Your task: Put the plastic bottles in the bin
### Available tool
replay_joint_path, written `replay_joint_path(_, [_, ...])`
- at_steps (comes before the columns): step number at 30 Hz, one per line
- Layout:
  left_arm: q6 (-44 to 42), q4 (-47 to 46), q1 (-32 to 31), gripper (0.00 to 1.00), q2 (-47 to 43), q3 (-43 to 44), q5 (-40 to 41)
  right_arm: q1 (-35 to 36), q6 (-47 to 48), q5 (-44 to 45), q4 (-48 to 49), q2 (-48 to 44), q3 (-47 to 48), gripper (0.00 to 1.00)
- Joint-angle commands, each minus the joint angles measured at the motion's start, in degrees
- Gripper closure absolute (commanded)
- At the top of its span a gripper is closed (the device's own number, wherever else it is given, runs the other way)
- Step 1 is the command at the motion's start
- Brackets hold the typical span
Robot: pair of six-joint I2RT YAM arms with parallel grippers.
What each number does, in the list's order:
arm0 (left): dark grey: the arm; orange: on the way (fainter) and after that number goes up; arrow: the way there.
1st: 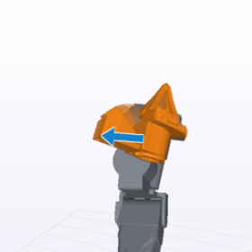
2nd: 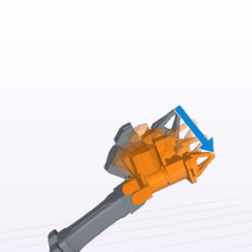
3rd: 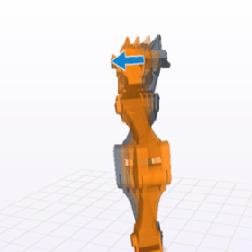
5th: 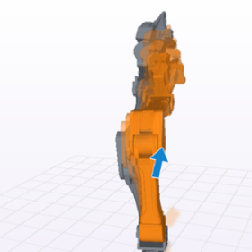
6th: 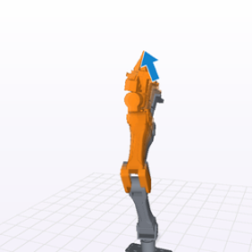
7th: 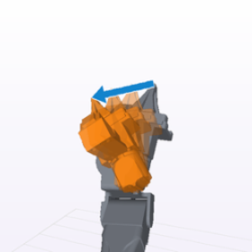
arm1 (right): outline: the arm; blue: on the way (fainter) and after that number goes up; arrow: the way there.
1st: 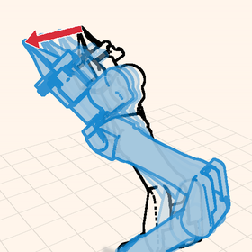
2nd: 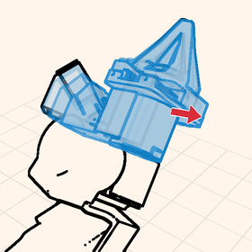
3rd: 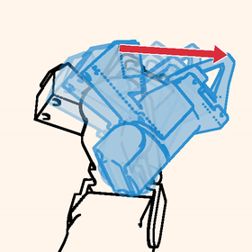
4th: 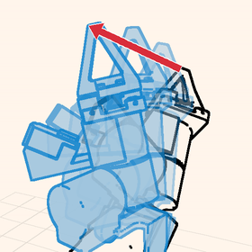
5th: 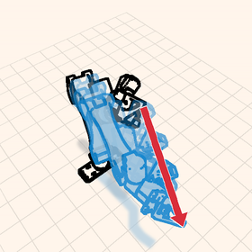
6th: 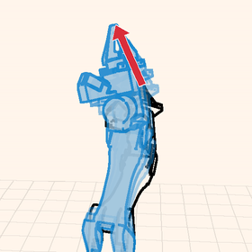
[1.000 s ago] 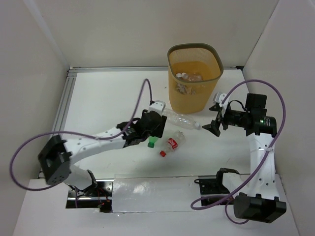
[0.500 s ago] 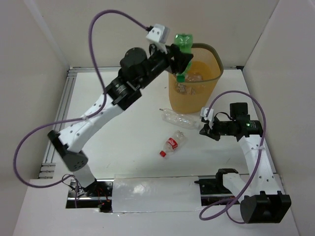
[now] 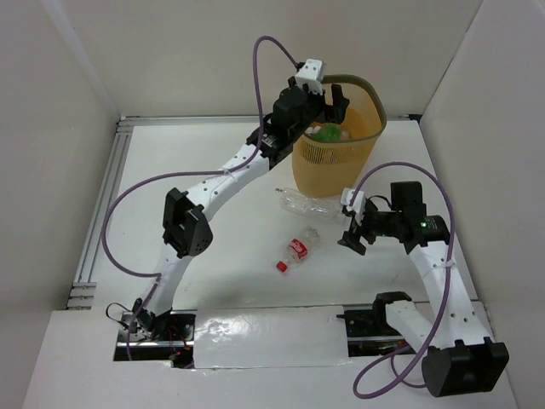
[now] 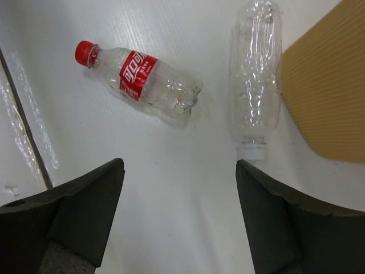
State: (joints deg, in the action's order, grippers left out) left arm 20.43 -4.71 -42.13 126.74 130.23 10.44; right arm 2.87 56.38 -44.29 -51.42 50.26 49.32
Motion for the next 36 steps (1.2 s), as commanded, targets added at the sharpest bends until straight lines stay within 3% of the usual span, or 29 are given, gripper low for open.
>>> replay_joint_path(1, [-2.23, -5.14, -0.59, 0.01, -0.26, 9.15, 1.7, 2.22, 6.51, -1.49, 1.44, -1.13, -1.5, 0.14])
replay_joint_path(2, [-2.23, -5.13, -0.59, 0.01, -0.78, 9.16, 1.0, 3.35, 15.6, -2.28, 0.19, -0.43, -3.07, 0.13])
replay_joint_path(3, [-2.23, -4.61, -0.59, 0.01, -1.57, 9.16, 0.47, 4.06, 18.47, -3.07, 0.18, 0.18, -3.96, 0.11])
replay_joint_path(6, [-2.23, -3.3, -0.59, 0.01, -8.33, 2.77, -0.07, 8.45, 23.25, -1.34, 3.68, 2.37, -5.9, 0.09])
replay_joint_path(8, [-3.11, -2.59, -1.38, 0.01, -17.45, -3.37, -0.07, 11.26, 23.25, 0.69, 7.46, 4.66, -5.9, 0.09])
replay_joint_path(10, [-3.99, -1.01, -2.51, 0.01, -25.27, -16.63, 1.42, 14.78, 25.53, 3.07, 8.87, 7.9, -5.9, 0.07])
replay_joint_path(11, [-3.99, -1.0, -2.52, 0.01, -33.84, -21.81, 1.43, 15.92, 25.53, 3.94, 10.79, 8.88, -5.9, 0.07])
replay_joint_path(12, [-2.95, -0.48, -2.52, 0.01, -38.27, -32.83, 2.82, 18.2, 26.06, 4.73, 11.94, 9.76, -5.9, 0.07])
replay_joint_path(13, [-2.41, 0.48, -3.13, 0.01, -42.67, -38.51, 3.36, 19.35, 26.06, 6.22, 13.78, 11.25, -5.38, 0.07])
replay_joint_path(14, [-0.49, 1.27, -3.74, 0.01, -51.33, -49.18, 5.02, 21.45, 26.06, 7.8, 14.85, 12.05, -5.37, 0.07])
replay_joint_path(17, [3.73, 7.4, -5.76, 0.01, -63.5, -63.83, 7.84, 24.71, 27.55, 10.45, 16.96, 15.73, -4.85, 0.06])
replay_joint_path(18, [7.75, 9.35, -5.77, 0.01, -67.29, -72.23, 8.98, 26.46, 28.86, 11.33, 17.49, 16.79, -4.33, 0.04])
replay_joint_path(21, [16.62, 18.63, -8.49, 0.01, -80.3, -84.13, 13.1, 29.46, 30.98, 13.7, 18.72, 20.92, -4.32, 0.04])
replay_joint_path(24, [23.5, 24.91, -10.68, 0.01, -89.43, -89.18, 15.48, 30.7, 31.69, 15.81, 21.35, 24.95, -4.32, 0.04])
replay_joint_path(29, [31.86, 32.3, -11.92, 0.01, -93.95, -93.23, 17.33, 32.11, 33.35, 19.06, 24.0, 30.33, -4.24, 0.08])
replay_joint_path(36, [33.28, 30.73, -11.92, 0.01, -86.23, -92.09, 15.67, 32.63, 33.36, 18.54, 22.42, 33.06, -3.7, 0.42])
